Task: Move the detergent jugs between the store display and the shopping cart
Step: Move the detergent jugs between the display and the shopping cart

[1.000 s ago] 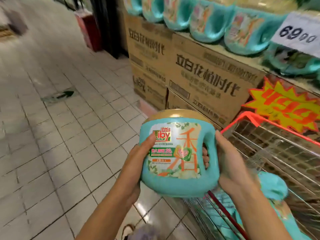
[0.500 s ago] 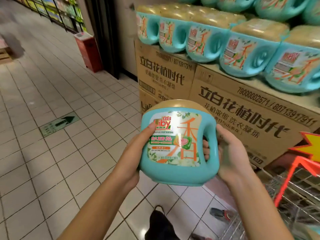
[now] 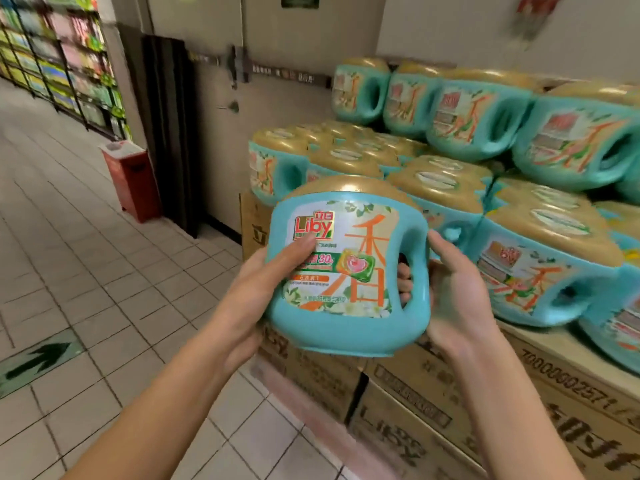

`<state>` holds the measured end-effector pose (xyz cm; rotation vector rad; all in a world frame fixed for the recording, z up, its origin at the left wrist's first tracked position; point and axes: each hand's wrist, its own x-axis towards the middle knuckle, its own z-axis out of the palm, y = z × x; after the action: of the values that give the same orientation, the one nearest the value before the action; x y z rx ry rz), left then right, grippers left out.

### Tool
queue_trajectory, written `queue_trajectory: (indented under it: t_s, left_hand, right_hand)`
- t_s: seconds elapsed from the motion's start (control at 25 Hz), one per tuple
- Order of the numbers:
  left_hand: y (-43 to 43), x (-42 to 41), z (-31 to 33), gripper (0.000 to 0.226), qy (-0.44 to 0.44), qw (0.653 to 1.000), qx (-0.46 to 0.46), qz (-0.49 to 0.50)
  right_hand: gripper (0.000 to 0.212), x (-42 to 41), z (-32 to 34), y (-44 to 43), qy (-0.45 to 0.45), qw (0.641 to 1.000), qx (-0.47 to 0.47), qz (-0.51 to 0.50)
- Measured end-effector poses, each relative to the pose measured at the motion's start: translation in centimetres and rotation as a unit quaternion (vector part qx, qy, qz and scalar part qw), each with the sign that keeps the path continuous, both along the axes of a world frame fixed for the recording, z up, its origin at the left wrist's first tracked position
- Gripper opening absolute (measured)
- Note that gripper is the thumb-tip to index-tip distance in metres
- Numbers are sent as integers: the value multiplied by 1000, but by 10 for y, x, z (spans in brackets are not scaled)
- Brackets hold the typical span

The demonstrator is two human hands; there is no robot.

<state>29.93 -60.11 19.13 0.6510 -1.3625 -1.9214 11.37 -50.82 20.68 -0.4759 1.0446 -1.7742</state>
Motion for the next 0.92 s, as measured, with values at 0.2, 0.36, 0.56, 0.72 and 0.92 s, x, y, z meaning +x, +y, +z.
queue_trajectory:
  t_s: [0.2,0.36,0.56,0.72,0.92]
  left_hand:
    - [-130,-18,25,53,8,997,-62,-36]
    - [-225,-35,58,51,5,985,-133,-113]
    - [-309,-86,109,48,-10,948,-236,-212]
    - [-348,-149,138,51,-10,924,-323,-203]
    - [-383,-229,147,70,2,916,-361,-174]
  right_hand:
    - [34,-11,26,-106,52,998,-36,-19]
    - [39,-15,50,-174,75,992,-80,-59]
    - [24,-37,85,-232,132,961,-140,-198]
    - [35,-81,105,-267,165,935,-148,-275]
    - [61,-150,121,-304,276,889,-97,-353]
